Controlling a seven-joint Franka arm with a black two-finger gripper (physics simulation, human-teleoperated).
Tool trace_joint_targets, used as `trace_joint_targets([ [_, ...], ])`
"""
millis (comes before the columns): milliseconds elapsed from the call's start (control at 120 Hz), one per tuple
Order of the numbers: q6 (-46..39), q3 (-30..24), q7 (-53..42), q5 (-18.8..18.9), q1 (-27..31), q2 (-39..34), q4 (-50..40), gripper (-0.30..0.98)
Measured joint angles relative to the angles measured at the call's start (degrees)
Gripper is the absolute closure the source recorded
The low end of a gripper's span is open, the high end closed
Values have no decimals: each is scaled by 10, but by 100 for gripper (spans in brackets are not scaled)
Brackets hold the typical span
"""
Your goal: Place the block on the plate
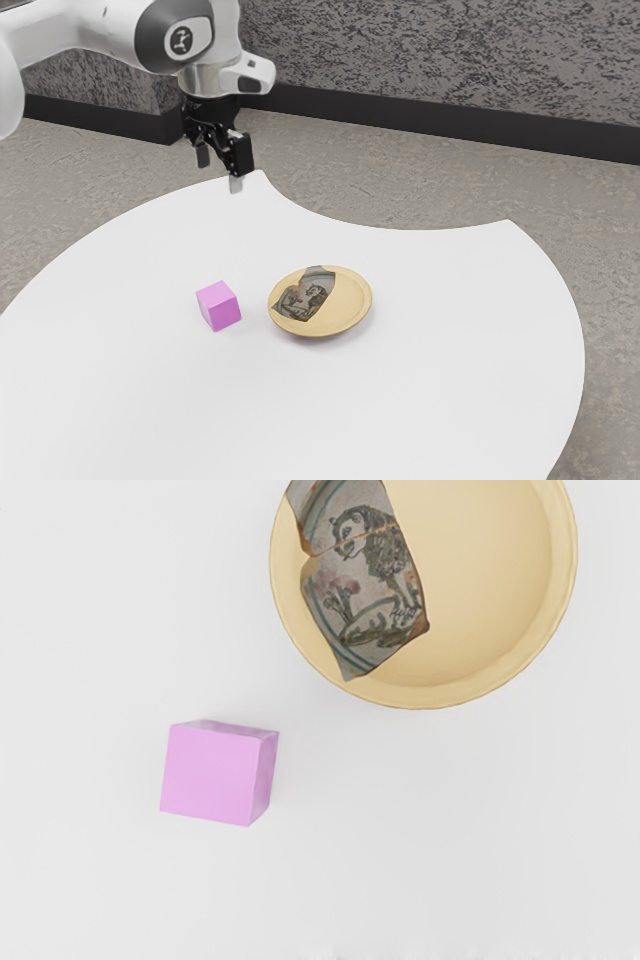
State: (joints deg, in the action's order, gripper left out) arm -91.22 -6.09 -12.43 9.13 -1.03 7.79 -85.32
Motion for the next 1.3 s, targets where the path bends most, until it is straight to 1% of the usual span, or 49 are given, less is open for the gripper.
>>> trace_joint_targets([
  [108,-2,8,-28,5,1,13,-6,0],
  [242,-9,33,-57,6,14,72,-9,0],
  [417,-30,41,-85,0,43,126,-44,0],
  [508,-68,41,-97,-15,49,161,-50,0],
  [658,-125,41,-114,-57,68,204,-54,0],
  [750,-150,42,-122,-77,79,218,-68,0],
  [833,-173,45,-130,-86,84,227,-72,0],
  [1000,-204,61,-143,-89,85,235,-73,0],
  [1300,-231,63,-159,-97,86,256,-78,0],
])
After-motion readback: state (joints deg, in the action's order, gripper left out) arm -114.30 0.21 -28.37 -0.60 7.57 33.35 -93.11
